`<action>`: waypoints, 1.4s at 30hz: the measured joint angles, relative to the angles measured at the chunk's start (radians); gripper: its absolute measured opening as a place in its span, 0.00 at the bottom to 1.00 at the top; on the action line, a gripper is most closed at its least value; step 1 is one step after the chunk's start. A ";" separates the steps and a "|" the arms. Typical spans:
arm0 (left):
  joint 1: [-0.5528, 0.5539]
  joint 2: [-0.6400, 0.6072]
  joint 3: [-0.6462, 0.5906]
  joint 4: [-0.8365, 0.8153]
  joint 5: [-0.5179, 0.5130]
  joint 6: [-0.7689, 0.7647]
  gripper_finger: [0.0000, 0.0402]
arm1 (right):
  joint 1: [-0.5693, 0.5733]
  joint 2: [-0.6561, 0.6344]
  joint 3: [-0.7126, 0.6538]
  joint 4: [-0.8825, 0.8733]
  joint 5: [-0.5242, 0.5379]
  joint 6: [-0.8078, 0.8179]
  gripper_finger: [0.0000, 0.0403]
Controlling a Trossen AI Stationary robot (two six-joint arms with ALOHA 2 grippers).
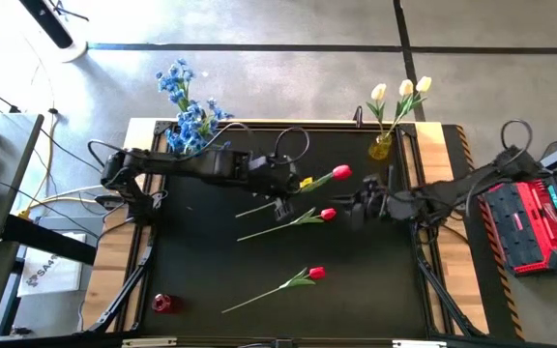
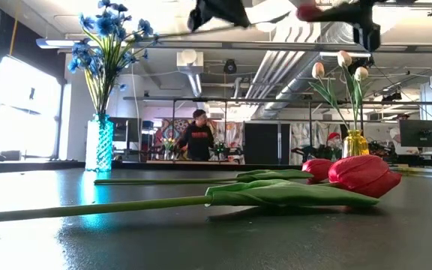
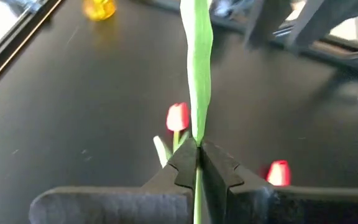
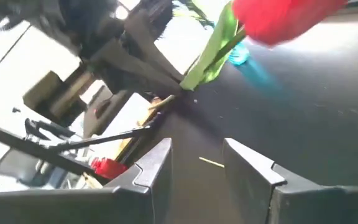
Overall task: Sort flowers into vase by color
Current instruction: Put the top red flower into the red vase
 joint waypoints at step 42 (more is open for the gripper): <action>-0.191 -0.021 -0.005 0.207 0.008 -0.097 0.02 | 0.029 0.269 0.002 0.633 -0.215 -0.575 0.00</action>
